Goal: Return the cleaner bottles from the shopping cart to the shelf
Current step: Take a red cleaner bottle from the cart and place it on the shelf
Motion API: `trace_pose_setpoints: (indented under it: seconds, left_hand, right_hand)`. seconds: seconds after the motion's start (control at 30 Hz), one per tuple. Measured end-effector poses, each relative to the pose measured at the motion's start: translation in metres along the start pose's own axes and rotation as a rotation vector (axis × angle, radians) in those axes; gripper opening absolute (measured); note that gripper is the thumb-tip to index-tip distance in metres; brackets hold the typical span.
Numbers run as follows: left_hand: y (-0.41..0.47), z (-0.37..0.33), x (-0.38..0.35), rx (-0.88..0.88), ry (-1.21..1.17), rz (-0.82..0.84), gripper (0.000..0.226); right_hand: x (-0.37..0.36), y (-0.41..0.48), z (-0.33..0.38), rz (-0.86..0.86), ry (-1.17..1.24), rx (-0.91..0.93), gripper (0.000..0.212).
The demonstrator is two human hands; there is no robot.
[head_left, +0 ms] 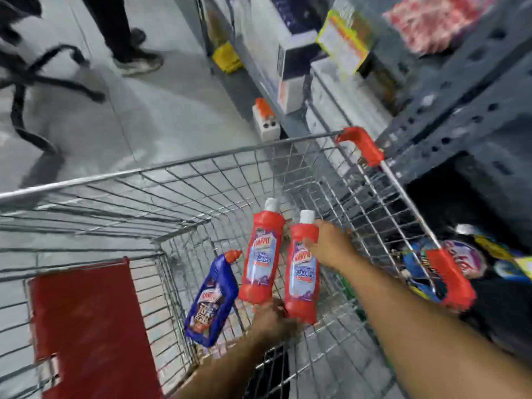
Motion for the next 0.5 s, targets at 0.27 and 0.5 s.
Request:
trace_pose_setpoints:
  seconds: [0.27,0.5]
  left_hand:
    - [0.031,0.038,-0.033,0.2,-0.28,-0.152,0.051]
    - [0.019,0.026,-0.027,0.118,-0.298,-0.152,0.056]
  right_hand:
    - [-0.052,0.046,-0.039,0.021,0.16,-0.253,0.063]
    - [-0.033,0.03,-0.004,0.137,0.305,-0.179,0.058]
Point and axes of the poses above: each hand's wrist, its own y-axis towards the middle knuckle, its own x-axis out of the back of the hand, z = x × y, the point moved 7 cm from there along y, towards the middle knuckle, and after that the axes turned 10 degrees about -z, right-handed, at the moved point
